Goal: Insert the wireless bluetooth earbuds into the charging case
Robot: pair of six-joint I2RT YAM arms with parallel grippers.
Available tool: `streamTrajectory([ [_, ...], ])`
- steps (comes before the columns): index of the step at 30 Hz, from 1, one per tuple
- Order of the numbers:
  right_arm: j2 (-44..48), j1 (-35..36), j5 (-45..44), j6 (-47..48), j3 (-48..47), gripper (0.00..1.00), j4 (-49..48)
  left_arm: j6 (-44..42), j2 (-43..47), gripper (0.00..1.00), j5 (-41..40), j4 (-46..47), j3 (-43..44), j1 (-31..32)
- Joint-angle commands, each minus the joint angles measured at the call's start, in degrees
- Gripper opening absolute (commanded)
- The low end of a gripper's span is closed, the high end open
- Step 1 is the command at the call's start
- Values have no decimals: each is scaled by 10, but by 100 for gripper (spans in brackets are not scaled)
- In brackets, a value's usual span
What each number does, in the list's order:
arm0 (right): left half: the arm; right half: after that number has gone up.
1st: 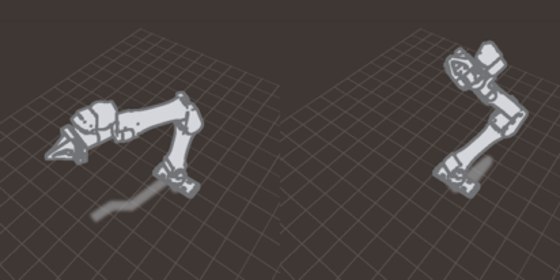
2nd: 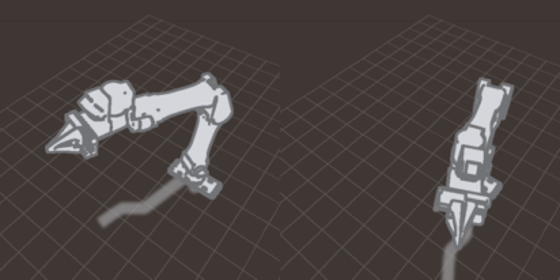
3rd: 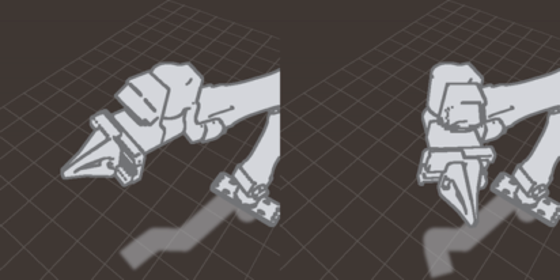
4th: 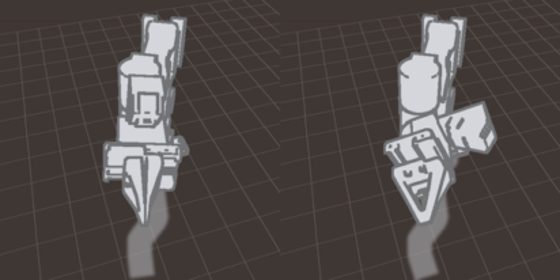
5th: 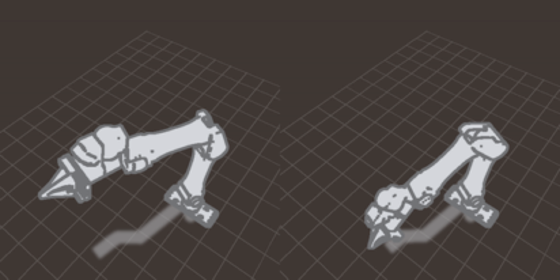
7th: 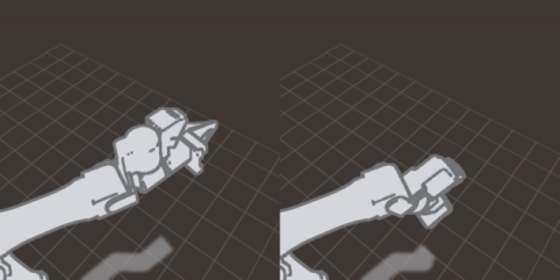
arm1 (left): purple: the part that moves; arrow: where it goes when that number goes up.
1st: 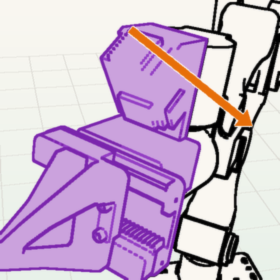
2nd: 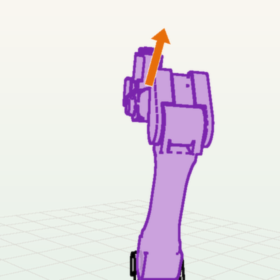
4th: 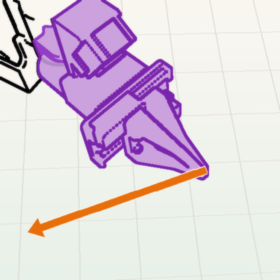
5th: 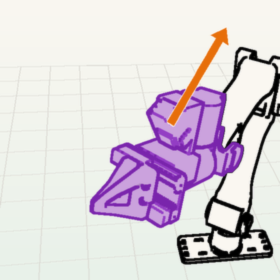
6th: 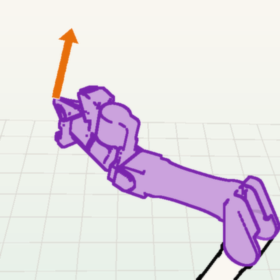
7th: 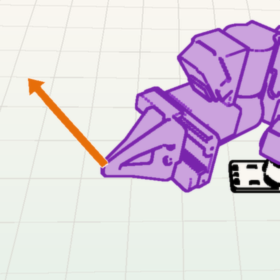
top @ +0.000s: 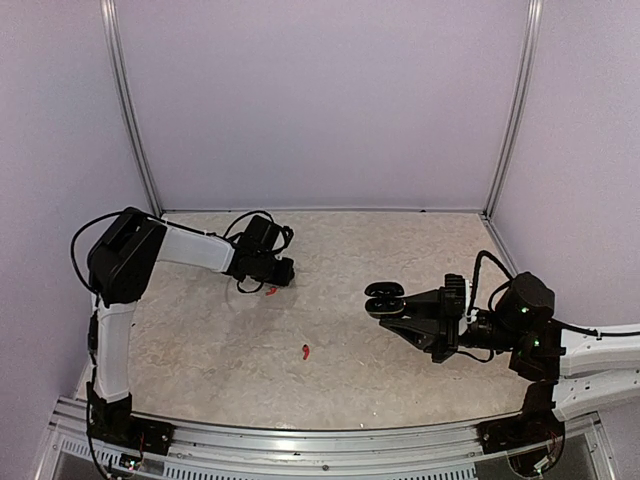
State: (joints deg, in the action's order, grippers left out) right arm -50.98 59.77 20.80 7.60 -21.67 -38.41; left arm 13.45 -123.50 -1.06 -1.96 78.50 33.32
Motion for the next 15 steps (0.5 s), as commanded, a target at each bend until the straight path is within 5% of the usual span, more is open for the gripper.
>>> streamTrajectory([
  [1, 10, -4, 5, -5, 2, 0, 1, -32, 10, 16, 71, -41, 2, 60],
  [6, 20, -4, 4, -6, 3, 0, 8, -31, 25, 16, 92, -60, -40, 95],
  [15, 18, -4, 7, -4, 6, 0, -3, -20, 159, 17, 46, -51, -239, 145],
])
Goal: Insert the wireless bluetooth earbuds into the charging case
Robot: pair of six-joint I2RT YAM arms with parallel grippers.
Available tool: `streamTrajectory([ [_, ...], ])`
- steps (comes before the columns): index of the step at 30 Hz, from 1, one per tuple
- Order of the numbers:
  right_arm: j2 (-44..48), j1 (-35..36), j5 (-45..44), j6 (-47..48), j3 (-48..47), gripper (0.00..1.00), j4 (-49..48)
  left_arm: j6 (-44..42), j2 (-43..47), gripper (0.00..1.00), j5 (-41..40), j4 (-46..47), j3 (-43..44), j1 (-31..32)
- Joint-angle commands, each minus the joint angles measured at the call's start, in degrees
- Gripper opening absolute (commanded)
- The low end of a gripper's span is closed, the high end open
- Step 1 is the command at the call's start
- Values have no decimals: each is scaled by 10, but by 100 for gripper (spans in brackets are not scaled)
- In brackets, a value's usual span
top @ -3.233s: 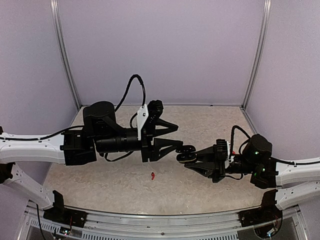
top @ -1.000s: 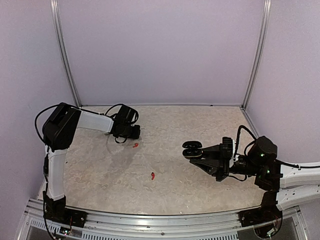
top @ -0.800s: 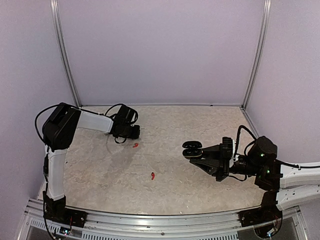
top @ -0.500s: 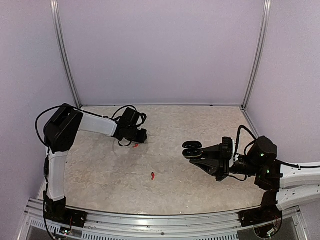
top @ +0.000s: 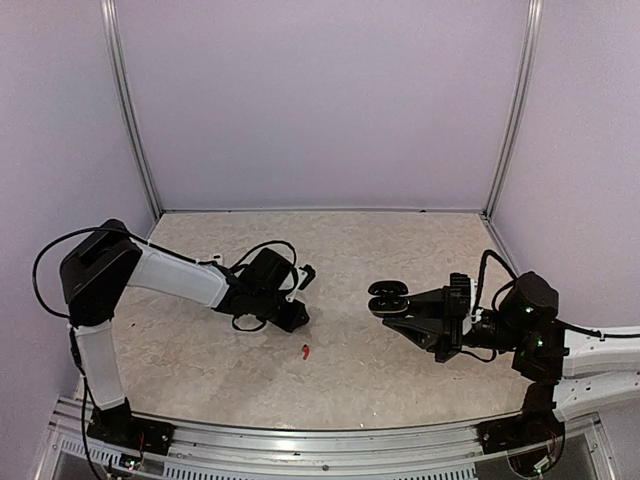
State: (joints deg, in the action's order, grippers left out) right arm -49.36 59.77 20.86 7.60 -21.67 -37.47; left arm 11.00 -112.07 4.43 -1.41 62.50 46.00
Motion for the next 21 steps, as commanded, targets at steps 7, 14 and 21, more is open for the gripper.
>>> streamTrajectory([
  [7, -18, -5, 17, -2, 1, 0, -26, -5, 146, 22, -42, 44, -209, 40],
  [14, -15, -5, 14, -5, -1, 0, -21, -10, 186, 44, -81, 228, -307, 56],
  [21, -2, -5, 6, -8, 4, 0, -16, -9, 226, 47, -92, 447, -433, 66],
])
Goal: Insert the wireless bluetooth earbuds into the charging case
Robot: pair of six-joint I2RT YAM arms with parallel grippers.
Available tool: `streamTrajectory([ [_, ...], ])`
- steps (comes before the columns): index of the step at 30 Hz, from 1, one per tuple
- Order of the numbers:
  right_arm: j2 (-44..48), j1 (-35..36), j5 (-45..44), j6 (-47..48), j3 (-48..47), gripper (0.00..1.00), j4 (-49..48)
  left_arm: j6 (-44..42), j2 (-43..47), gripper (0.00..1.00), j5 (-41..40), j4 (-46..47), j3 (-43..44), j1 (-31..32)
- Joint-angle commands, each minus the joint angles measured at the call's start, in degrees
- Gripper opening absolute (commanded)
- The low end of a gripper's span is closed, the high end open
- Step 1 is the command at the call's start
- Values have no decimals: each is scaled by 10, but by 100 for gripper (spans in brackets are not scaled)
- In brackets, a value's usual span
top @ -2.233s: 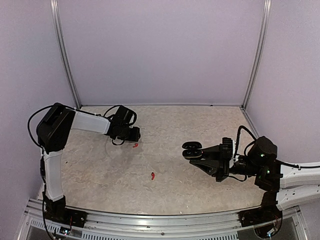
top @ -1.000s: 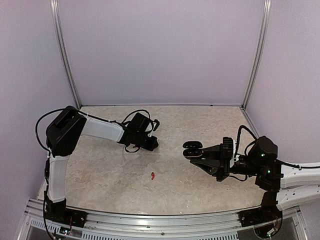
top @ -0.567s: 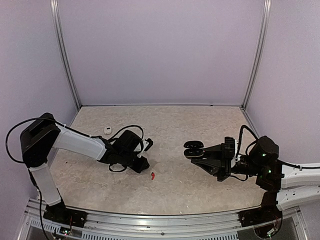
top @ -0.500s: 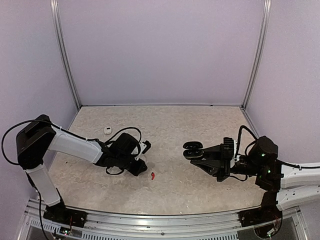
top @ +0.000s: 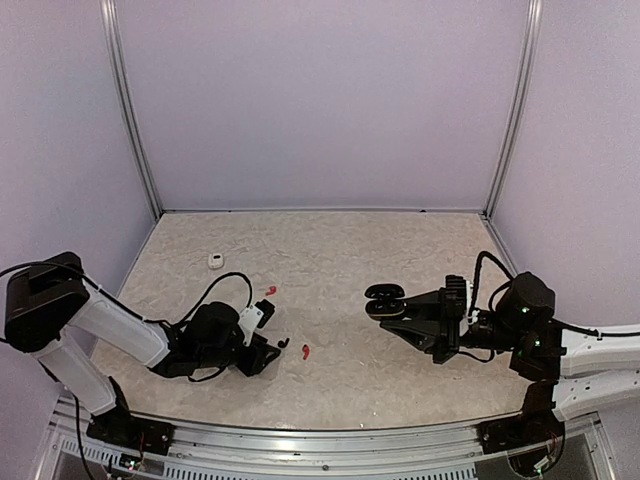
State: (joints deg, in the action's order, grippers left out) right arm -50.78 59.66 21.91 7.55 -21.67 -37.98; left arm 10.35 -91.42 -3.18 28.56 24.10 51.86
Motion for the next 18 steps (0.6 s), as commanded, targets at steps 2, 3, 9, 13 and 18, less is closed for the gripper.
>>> streamTrajectory([
  [2, 11, -4, -4, -7, 4, 0, -10, -4, 18, 47, -15, 186, -71, 9],
  [3, 11, -4, -4, -7, 4, 0, -11, -6, 13, 47, -12, 206, -80, 10],
  [9, 4, -4, -3, -6, 1, 0, -12, -20, -41, 46, -6, 278, -87, 30],
  [13, 8, -4, -6, -6, 0, 0, -7, -17, -92, 44, -4, 314, -73, 35],
  [18, 11, -4, -8, -5, 0, 0, -2, -19, -125, 41, -17, 341, -66, 36],
])
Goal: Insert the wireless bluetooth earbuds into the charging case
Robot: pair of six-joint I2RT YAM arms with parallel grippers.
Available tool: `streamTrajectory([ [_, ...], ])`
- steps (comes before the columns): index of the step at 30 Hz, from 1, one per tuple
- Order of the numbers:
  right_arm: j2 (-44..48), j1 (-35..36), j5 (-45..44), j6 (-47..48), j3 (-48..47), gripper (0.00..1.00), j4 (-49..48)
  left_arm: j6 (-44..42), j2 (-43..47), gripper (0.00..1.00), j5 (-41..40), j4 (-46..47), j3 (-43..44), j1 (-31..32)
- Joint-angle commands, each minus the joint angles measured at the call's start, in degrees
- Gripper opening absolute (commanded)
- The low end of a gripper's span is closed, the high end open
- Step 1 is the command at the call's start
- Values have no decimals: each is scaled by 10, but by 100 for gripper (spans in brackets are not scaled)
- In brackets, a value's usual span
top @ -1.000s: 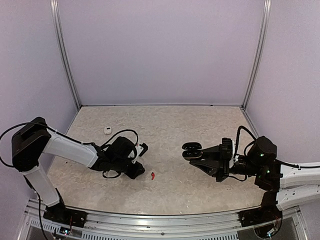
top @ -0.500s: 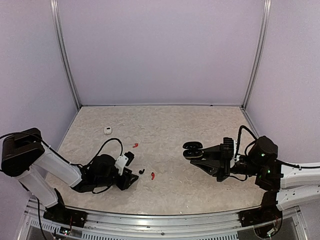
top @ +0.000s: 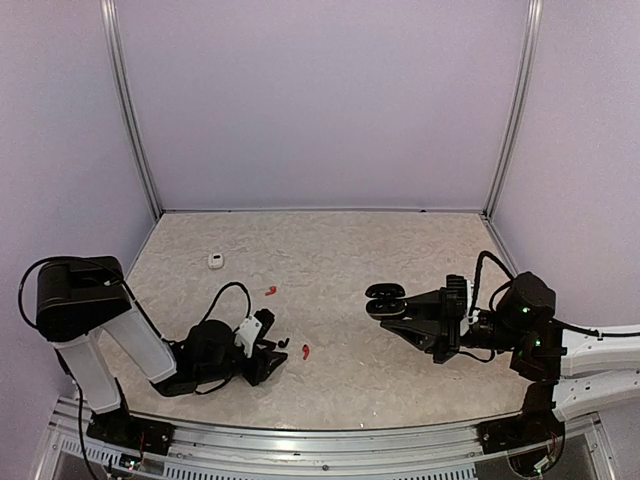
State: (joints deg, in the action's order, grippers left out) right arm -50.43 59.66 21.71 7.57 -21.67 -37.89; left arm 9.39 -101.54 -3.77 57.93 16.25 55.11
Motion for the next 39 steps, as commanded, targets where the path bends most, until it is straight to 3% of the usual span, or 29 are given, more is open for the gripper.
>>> streamTrajectory([
  [1, 7, -4, -6, -6, -1, 0, -3, -10, -30, 40, -17, 44, 16, 2],
  [17, 7, -5, -7, -5, 0, 0, 0, -22, -65, 34, -49, 21, 38, -16],
  [25, 10, -5, -9, -4, 0, 0, 4, -43, -72, 24, -25, -10, 50, -20],
  [34, 11, -5, -11, -2, 1, 0, 7, -58, -13, 16, -25, -111, 68, -10],
  [39, 13, -5, -18, 11, 2, 0, 17, -48, 78, 14, 8, -252, 112, 8],
])
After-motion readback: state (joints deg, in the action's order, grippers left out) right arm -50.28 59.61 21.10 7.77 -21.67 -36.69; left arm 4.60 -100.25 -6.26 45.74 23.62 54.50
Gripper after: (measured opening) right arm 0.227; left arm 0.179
